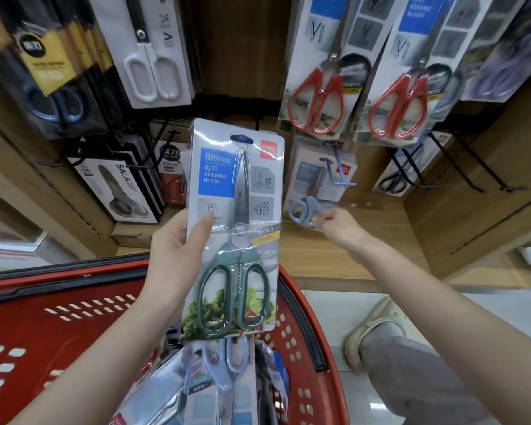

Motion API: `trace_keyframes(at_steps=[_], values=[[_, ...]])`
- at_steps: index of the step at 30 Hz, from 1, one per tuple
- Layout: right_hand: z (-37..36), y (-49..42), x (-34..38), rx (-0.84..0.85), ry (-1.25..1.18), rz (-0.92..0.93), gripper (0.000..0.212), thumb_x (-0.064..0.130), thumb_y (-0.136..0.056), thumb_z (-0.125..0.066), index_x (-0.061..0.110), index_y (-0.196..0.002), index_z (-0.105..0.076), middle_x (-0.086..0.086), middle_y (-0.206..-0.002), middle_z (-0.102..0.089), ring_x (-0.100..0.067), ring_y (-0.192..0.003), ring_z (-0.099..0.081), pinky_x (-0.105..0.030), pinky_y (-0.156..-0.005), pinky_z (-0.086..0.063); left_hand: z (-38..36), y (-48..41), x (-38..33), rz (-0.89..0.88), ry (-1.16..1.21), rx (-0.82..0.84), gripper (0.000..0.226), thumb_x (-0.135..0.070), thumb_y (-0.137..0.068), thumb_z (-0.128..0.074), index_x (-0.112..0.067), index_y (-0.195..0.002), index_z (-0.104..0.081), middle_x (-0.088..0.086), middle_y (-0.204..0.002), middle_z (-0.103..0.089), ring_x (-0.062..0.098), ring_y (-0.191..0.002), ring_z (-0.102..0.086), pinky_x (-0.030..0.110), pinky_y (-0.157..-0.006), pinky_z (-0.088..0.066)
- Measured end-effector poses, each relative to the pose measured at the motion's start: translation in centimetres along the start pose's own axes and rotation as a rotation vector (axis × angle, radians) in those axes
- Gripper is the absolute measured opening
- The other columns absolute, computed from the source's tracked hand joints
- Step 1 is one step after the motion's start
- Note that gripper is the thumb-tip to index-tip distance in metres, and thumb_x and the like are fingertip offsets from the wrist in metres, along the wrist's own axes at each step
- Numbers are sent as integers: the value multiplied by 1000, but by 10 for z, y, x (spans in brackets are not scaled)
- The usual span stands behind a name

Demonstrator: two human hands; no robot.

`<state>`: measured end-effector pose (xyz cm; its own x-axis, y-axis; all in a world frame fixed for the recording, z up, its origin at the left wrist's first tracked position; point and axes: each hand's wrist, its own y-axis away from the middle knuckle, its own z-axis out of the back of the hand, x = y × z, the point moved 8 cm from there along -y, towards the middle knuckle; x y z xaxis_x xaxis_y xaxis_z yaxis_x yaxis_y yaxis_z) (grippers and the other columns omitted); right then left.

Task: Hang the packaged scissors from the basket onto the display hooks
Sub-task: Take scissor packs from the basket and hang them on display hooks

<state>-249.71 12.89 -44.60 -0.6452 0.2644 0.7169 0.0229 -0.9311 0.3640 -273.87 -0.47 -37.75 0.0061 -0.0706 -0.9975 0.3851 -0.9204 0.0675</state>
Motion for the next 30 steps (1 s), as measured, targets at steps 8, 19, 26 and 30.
trace_keyframes(at_steps=[8, 19, 26, 30], values=[[-18, 123, 84, 251, -483, 288, 35, 37, -98, -43, 13, -120, -55, -4, -114, -68, -17, -101, -67, -36, -88, -55, 16, 42, -9, -36, -42, 38, 21, -32, -95, -51, -27, -98, -71, 3, -97, -73, 28, -95, -67, 55, -90, -50], [7, 185, 180, 96, -597, 635, 15, 5, -83, -66, 16, -92, -62, -1, -92, -71, -13, -88, -67, -31, -82, -56, 63, 73, -68, -391, -164, -13, 23, -16, -93, -56, -37, -97, -61, -17, -93, -69, 5, -85, -64, 19, -71, -51], [3, 203, 259, -77, -194, 951, 14, 16, -79, -74, 18, -86, -63, -3, -88, -69, -16, -85, -67, -33, -77, -56, 131, 39, -119, -585, -298, -230, 26, -8, -91, -59, -29, -77, -52, -6, -71, -54, -2, -64, -45, 16, -60, -35], [-22, 182, 266, -140, -53, 986, 6, 14, -82, -70, 12, -79, -65, 0, -78, -67, -14, -77, -64, -34, -74, -53, 150, 12, -114, -584, -377, -230, 35, -5, -89, -61, -35, -75, -49, -18, -71, -57, -6, -67, -50, 8, -61, -35]])
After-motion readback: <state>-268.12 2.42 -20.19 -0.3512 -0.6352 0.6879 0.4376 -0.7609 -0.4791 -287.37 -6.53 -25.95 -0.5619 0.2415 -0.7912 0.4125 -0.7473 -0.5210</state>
